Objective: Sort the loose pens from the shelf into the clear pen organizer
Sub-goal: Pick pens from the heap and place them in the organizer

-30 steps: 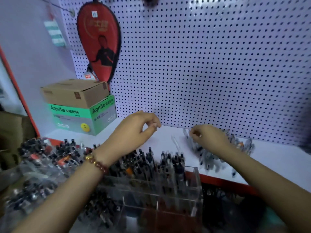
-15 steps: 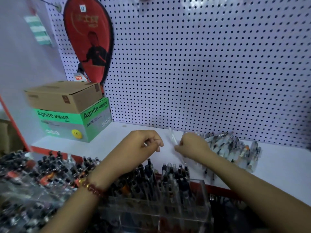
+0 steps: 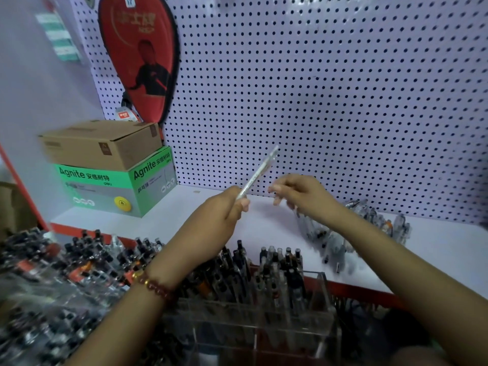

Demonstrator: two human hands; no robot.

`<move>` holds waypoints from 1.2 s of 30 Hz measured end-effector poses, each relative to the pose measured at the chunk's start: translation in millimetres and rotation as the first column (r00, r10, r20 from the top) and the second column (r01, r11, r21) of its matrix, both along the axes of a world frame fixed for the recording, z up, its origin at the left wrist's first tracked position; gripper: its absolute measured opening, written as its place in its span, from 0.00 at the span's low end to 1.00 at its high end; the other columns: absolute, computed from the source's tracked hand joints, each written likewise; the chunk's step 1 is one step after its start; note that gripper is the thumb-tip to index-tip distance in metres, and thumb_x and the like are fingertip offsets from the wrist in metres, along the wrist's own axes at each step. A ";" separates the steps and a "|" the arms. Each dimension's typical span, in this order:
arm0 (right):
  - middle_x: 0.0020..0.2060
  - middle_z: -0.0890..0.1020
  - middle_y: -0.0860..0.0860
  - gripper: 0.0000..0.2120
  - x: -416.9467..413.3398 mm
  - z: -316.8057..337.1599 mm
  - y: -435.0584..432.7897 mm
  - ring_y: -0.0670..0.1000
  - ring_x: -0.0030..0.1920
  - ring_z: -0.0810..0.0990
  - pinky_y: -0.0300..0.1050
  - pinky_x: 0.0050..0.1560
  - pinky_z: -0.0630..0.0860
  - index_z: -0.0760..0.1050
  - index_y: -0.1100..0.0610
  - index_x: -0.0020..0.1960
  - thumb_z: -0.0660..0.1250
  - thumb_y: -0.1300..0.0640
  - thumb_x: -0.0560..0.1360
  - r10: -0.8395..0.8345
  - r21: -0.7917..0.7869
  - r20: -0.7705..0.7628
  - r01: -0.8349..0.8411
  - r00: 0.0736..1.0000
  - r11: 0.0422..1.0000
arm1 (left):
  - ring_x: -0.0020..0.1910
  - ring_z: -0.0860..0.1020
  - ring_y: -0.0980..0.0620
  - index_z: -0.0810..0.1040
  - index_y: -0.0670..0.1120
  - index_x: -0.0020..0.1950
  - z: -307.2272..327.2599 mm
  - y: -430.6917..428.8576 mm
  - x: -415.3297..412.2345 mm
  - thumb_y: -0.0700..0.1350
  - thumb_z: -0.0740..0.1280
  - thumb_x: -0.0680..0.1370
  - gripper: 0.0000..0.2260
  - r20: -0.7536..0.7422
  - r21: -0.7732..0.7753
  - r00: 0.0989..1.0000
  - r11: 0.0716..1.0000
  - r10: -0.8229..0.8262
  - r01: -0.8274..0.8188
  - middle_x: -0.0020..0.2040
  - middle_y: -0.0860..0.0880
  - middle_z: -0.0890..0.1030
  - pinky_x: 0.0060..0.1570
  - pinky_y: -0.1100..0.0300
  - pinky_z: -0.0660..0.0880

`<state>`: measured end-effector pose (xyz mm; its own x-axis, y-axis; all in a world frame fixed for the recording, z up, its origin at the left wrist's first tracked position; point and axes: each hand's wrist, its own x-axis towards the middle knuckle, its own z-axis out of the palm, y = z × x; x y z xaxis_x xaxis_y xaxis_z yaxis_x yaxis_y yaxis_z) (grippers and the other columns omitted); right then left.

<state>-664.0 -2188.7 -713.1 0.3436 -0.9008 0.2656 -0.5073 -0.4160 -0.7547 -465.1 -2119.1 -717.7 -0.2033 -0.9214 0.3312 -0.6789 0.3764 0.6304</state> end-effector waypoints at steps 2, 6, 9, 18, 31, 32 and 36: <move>0.45 0.81 0.50 0.09 -16.1 -21.9 -17.1 0.47 0.40 0.76 0.42 0.40 0.72 0.77 0.54 0.49 0.59 0.59 0.81 -0.309 -0.243 -0.462 0.216 0.831 0.946 | 0.32 0.67 0.55 0.71 0.48 0.48 1.1 1.4 -1.8 0.49 0.54 0.83 0.10 0.029 0.017 1.000 1.000 0.009 -0.010 0.38 0.52 0.71 0.33 0.59 0.65; 0.47 0.75 0.54 0.11 -20.0 -46.2 -23.7 0.55 0.52 0.73 0.47 0.47 0.72 0.72 0.57 0.47 0.62 0.48 0.79 -0.370 -0.294 -0.787 0.227 0.493 0.928 | 0.32 0.68 0.53 0.72 0.48 0.48 2.2 3.4 -2.4 0.51 0.53 0.83 0.11 0.052 0.043 0.999 0.999 0.010 -0.012 0.38 0.51 0.72 0.35 0.57 0.66; 0.54 0.77 0.56 0.15 -11.9 -43.3 -21.9 0.56 0.59 0.72 0.47 0.52 0.72 0.73 0.57 0.59 0.60 0.47 0.79 -0.379 -0.308 -0.835 0.231 0.400 0.923 | 0.32 0.68 0.53 0.71 0.48 0.47 2.3 4.0 -1.8 0.51 0.53 0.83 0.11 0.057 0.055 0.998 0.998 0.015 -0.018 0.38 0.50 0.72 0.35 0.57 0.67; 0.29 0.69 0.48 0.14 -7.2 -44.6 -20.6 0.51 0.36 0.69 0.48 0.59 0.62 0.66 0.54 0.34 0.61 0.51 0.76 -0.425 -0.323 -0.745 0.279 0.514 0.904 | 0.32 0.69 0.52 0.71 0.50 0.45 2.5 5.0 -2.2 0.53 0.53 0.82 0.12 0.050 0.025 0.998 0.999 0.036 -0.037 0.36 0.49 0.72 0.35 0.57 0.67; 0.30 0.81 0.51 0.06 12.7 55.1 72.9 0.48 0.29 0.72 0.35 0.37 0.69 0.74 0.58 0.42 0.62 0.62 0.77 0.090 -0.026 0.118 -0.088 0.989 0.996 | 0.44 0.79 0.55 0.72 0.56 0.51 26.4 30.1 -0.6 0.56 0.52 0.81 0.10 -0.092 -0.355 0.996 0.934 0.012 -0.044 0.45 0.55 0.82 0.43 0.51 0.77; 0.30 0.81 0.51 0.07 20.7 59.7 85.1 0.50 0.30 0.71 0.38 0.37 0.69 0.75 0.57 0.42 0.62 0.61 0.78 0.146 -0.044 0.132 -0.142 0.980 0.989 | 0.43 0.79 0.52 0.72 0.56 0.52 27.8 35.8 -0.4 0.57 0.52 0.81 0.11 -0.115 -0.352 0.993 0.935 -0.013 -0.028 0.44 0.54 0.81 0.43 0.49 0.77; 0.27 0.79 0.46 0.05 44.2 63.5 125.8 0.39 0.28 0.73 0.28 0.34 0.68 0.75 0.54 0.45 0.63 0.61 0.78 0.242 -0.088 0.188 -0.229 0.952 0.969 | 0.36 0.79 0.53 0.74 0.47 0.52 24.1 68.0 -0.4 0.50 0.53 0.81 0.12 -0.264 -0.307 0.952 0.949 -0.155 0.069 0.40 0.54 0.78 0.36 0.56 0.77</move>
<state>-619.8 -2063.0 -649.6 0.4793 -0.7795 0.4033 -0.2341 -0.5564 -0.7972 -465.4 -2051.1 -693.6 -0.1587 -0.7521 0.6396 -0.4321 0.6354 0.6400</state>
